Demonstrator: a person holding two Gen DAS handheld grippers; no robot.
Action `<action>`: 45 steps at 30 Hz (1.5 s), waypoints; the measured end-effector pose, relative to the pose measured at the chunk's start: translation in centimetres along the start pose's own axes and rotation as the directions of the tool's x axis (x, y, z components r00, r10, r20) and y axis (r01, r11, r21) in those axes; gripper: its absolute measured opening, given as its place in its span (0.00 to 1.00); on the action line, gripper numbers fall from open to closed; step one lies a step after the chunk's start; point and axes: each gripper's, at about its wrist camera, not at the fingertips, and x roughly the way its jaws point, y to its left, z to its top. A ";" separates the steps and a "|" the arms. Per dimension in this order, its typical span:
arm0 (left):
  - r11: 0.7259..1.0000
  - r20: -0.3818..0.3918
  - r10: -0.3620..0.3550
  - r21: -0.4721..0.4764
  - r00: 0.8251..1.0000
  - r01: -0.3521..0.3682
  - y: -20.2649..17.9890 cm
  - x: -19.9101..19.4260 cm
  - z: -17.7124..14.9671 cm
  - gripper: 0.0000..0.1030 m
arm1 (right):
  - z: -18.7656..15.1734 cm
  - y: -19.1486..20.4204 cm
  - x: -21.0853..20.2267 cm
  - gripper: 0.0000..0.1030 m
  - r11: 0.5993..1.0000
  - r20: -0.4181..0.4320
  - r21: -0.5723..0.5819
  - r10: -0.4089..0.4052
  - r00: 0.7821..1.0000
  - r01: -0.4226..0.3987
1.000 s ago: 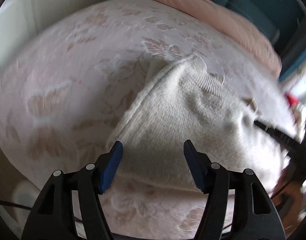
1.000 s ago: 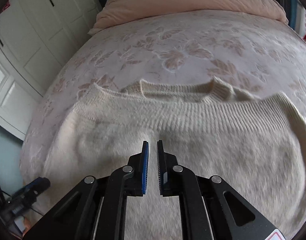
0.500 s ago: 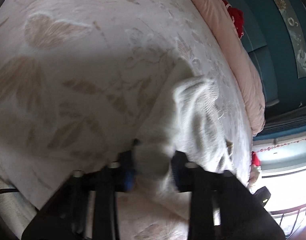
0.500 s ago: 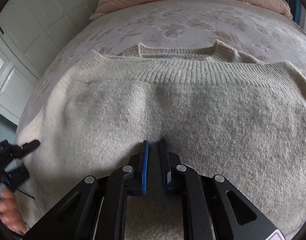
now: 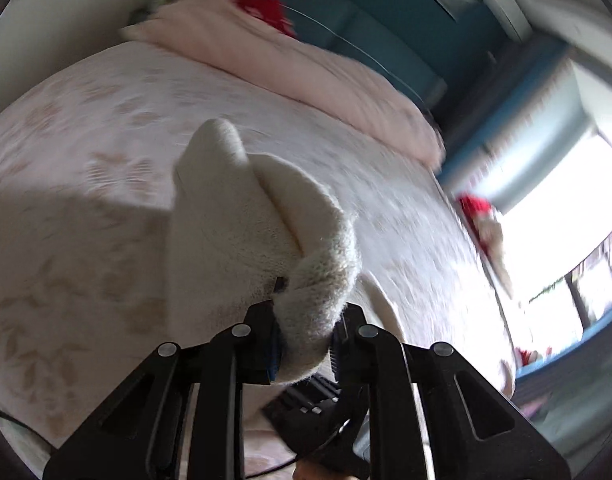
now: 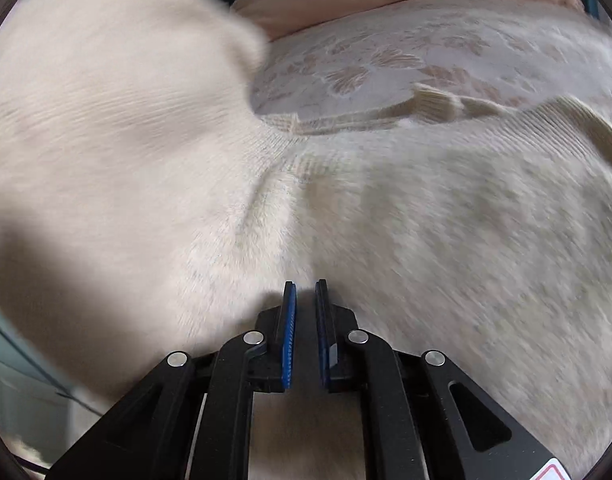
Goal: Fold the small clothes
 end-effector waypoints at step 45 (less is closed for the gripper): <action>0.970 -0.101 0.243 0.020 0.965 -0.242 3.9 -1.2 -8.1 0.64 | -7.2 -12.3 -16.7 0.16 0.941 0.207 0.295 -0.235 0.950 0.168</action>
